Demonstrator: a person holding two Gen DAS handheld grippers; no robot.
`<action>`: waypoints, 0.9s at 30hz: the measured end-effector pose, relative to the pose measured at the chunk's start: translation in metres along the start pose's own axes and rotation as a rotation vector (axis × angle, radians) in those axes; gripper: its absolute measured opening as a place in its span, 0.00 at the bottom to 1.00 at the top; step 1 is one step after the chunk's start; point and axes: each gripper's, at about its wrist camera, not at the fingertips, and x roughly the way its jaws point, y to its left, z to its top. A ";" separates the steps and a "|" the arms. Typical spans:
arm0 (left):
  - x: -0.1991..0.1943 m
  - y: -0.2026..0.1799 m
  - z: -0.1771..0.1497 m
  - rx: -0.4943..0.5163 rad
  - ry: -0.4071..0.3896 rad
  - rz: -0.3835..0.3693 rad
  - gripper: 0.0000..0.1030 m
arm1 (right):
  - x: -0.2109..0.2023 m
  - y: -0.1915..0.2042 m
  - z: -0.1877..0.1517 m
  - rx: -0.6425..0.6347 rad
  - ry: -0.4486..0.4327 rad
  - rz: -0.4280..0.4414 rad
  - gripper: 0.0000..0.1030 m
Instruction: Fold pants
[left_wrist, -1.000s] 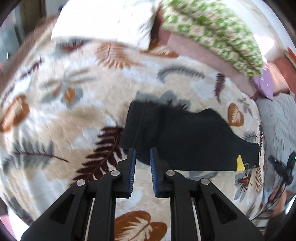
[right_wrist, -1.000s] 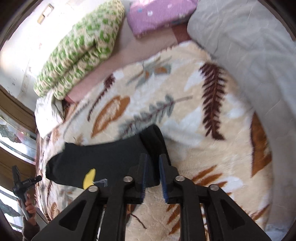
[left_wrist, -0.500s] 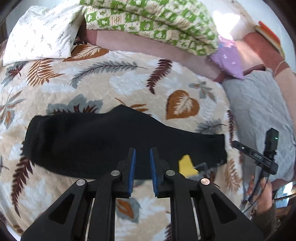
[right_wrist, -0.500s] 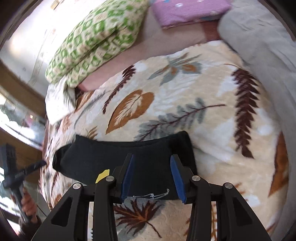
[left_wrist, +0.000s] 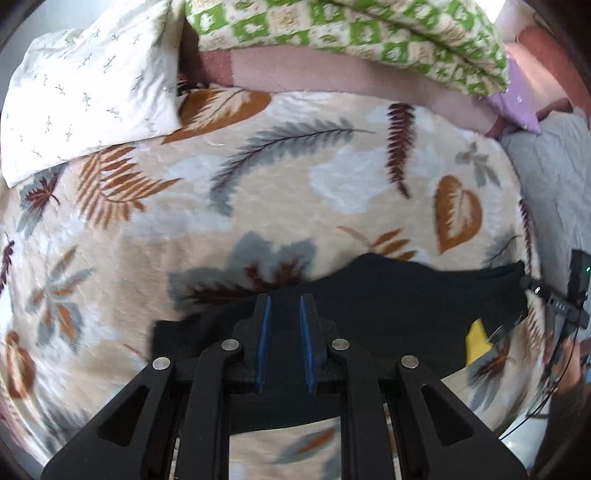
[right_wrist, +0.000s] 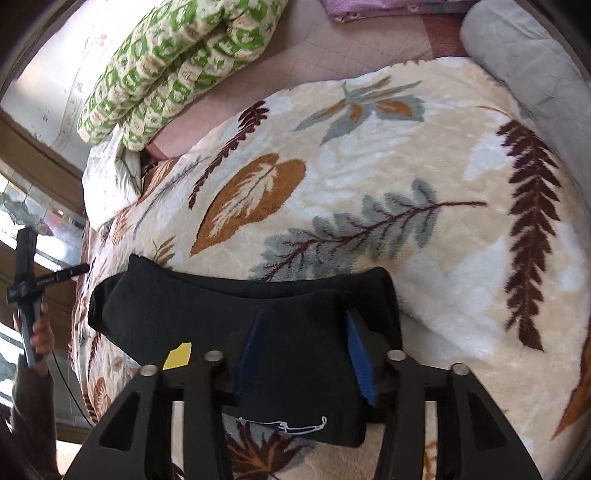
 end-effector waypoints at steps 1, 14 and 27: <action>0.000 0.007 0.000 -0.006 -0.004 0.014 0.13 | 0.001 0.001 0.001 -0.010 0.000 -0.011 0.50; 0.019 0.108 -0.043 -0.224 0.073 -0.176 0.48 | 0.012 0.001 0.001 -0.014 0.023 -0.017 0.50; 0.035 0.107 -0.042 -0.434 0.027 -0.256 0.21 | 0.015 0.001 0.000 -0.035 0.051 -0.099 0.07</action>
